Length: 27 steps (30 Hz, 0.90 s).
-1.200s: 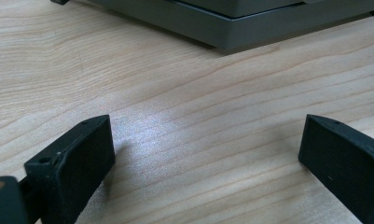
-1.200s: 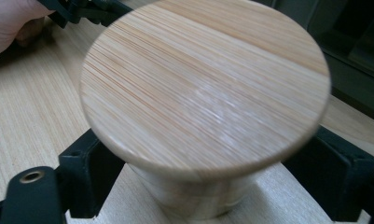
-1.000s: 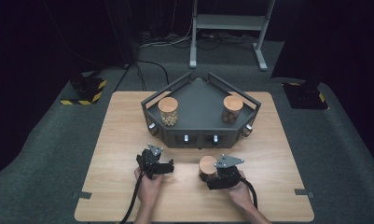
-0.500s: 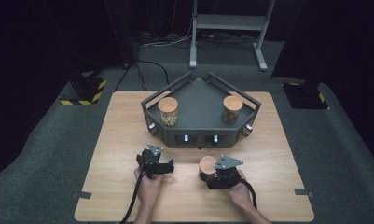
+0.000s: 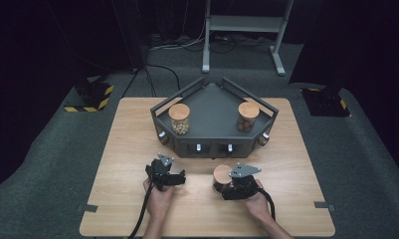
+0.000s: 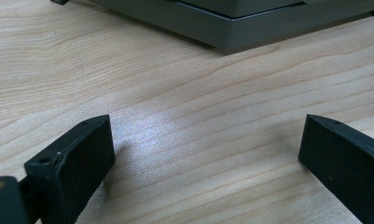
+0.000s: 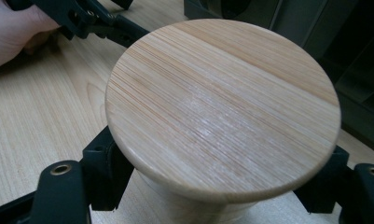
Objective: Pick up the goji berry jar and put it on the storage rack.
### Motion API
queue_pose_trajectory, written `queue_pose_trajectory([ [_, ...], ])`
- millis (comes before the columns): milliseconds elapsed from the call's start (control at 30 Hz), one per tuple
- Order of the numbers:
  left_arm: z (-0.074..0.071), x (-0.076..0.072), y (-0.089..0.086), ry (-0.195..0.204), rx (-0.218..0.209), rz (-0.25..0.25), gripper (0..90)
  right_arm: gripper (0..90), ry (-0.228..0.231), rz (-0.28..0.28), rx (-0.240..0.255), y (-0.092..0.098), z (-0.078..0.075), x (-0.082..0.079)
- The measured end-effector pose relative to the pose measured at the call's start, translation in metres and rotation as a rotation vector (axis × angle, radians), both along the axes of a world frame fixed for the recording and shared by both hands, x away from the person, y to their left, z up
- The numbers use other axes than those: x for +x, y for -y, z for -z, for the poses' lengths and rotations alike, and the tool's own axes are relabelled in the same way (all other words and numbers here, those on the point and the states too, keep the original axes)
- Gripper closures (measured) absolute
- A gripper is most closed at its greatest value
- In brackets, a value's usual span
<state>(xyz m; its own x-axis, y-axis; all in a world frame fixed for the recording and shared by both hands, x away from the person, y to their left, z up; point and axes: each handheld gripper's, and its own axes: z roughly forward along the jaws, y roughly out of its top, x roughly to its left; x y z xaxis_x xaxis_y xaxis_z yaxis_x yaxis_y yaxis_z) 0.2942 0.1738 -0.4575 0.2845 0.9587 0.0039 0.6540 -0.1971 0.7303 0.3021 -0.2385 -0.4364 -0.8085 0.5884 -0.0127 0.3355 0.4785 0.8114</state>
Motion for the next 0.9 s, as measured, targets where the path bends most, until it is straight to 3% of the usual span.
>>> queue_pose_trajectory([
  [900, 0.0, 0.0, 0.0, 0.0, 0.0, 0.0, 3.4, 25.4, 0.009, -0.009, 0.008, 0.007, -0.04, 0.013],
])
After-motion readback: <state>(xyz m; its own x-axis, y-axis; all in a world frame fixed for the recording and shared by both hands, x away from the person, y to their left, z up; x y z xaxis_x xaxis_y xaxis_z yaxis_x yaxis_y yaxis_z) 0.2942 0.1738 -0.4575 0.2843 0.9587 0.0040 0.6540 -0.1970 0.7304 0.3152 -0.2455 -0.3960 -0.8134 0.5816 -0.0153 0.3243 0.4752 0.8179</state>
